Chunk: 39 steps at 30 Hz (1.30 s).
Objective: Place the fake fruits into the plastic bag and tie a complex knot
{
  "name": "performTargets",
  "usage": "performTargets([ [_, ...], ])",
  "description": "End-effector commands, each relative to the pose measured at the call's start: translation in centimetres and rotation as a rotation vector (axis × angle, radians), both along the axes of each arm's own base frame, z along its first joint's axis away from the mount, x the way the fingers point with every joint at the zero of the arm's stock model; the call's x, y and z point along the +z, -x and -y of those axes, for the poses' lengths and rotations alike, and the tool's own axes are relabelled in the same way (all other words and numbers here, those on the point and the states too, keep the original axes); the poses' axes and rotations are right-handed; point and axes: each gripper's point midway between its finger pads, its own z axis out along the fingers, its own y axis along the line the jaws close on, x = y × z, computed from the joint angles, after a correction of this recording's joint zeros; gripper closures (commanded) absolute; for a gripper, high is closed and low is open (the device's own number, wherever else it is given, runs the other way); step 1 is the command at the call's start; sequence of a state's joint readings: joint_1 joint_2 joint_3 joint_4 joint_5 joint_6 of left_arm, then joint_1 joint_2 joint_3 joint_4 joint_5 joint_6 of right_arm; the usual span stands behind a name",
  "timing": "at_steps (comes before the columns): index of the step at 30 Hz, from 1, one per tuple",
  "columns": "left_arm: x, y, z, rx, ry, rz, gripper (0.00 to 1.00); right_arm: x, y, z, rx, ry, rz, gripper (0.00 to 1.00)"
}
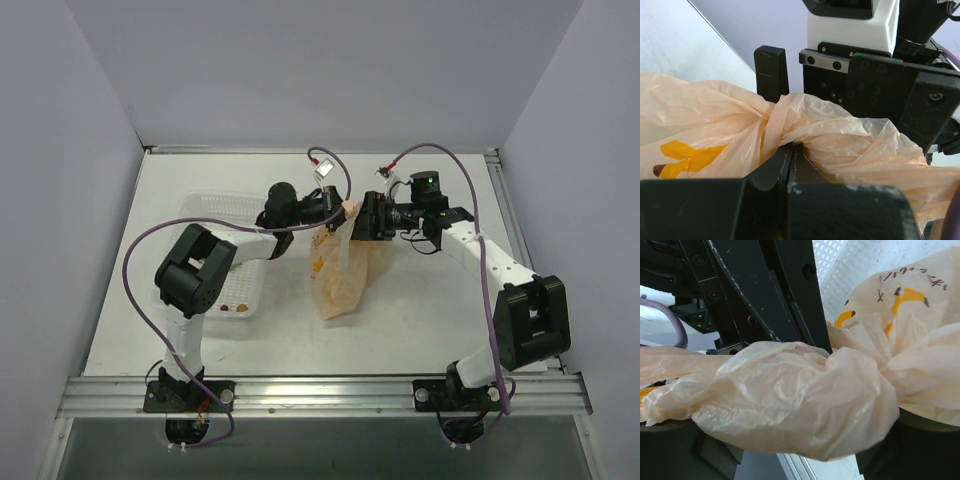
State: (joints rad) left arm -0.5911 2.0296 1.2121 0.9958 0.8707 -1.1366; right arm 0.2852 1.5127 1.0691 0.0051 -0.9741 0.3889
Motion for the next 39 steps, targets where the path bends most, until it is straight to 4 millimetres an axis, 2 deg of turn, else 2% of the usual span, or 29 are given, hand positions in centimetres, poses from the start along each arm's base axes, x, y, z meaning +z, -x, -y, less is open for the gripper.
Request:
performTargets([
  [1, 2.4, 0.1, 0.8, 0.0, 0.07, 0.086, 1.0, 0.8, 0.1, -1.1, 0.023, -0.008, 0.027, 0.27],
  [8, 1.7, 0.7, 1.4, -0.007, 0.075, 0.074, 1.0, 2.3, -0.4, -3.2, 0.059, -0.062, 0.02, 0.19],
  [12, 1.3, 0.5, 0.5, 0.009, 0.066, 0.056, 1.0, 3.1, -0.7, -1.6, 0.047, -0.065, 0.007, 0.18],
  [13, 1.5, 0.5, 0.3, 0.011, 0.068, 0.059, 1.0, 2.9, -1.0, -0.5, 0.037, -0.044, 0.011, 0.18],
  [15, 1.6, 0.5, 0.0, 0.004, 0.067, 0.054, 1.0, 3.4, -0.4, 0.5, 0.037, -0.034, 0.0, 0.18],
  [19, 2.0, 0.8, -0.3, -0.009, 0.075, 0.057, 1.0, 4.9, 0.0, 2.7, 0.026, -0.048, 0.016, 0.09],
  [22, 2.1, 0.7, -0.3, -0.007, 0.077, 0.061, 1.0, 5.3, 0.7, 3.4, 0.021, -0.039, 0.015, 0.09],
  [24, 2.2, 0.5, -0.3, -0.004, 0.078, 0.062, 1.0, 5.2, 0.4, 4.4, -0.015, -0.029, 0.015, 0.11],
  [27, 2.3, 0.5, -0.2, -0.007, 0.079, 0.067, 1.0, 4.5, -0.3, 5.4, -0.056, -0.003, 0.02, 0.25],
  [28, 2.3, 0.5, -0.2, -0.007, 0.077, 0.065, 1.0, 4.2, -0.6, 5.6, -0.072, 0.012, 0.018, 0.33],
  [30, 2.3, 0.5, -0.2, -0.01, 0.076, 0.066, 1.0, 4.0, -0.8, 5.6, -0.065, 0.008, 0.012, 0.42],
  [34, 2.2, 0.4, -0.1, -0.005, 0.075, 0.063, 1.0, 4.5, -0.7, 4.2, -0.018, -0.018, 0.02, 0.68],
  [37, 1.9, 0.8, 0.2, -0.013, 0.072, 0.057, 1.0, 5.6, -0.5, 2.4, 0.025, -0.055, 0.038, 0.77],
  [39, 1.4, 1.4, 0.4, -0.027, 0.067, 0.042, 1.0, 6.4, -0.9, 1.7, 0.031, -0.074, 0.069, 0.78],
])
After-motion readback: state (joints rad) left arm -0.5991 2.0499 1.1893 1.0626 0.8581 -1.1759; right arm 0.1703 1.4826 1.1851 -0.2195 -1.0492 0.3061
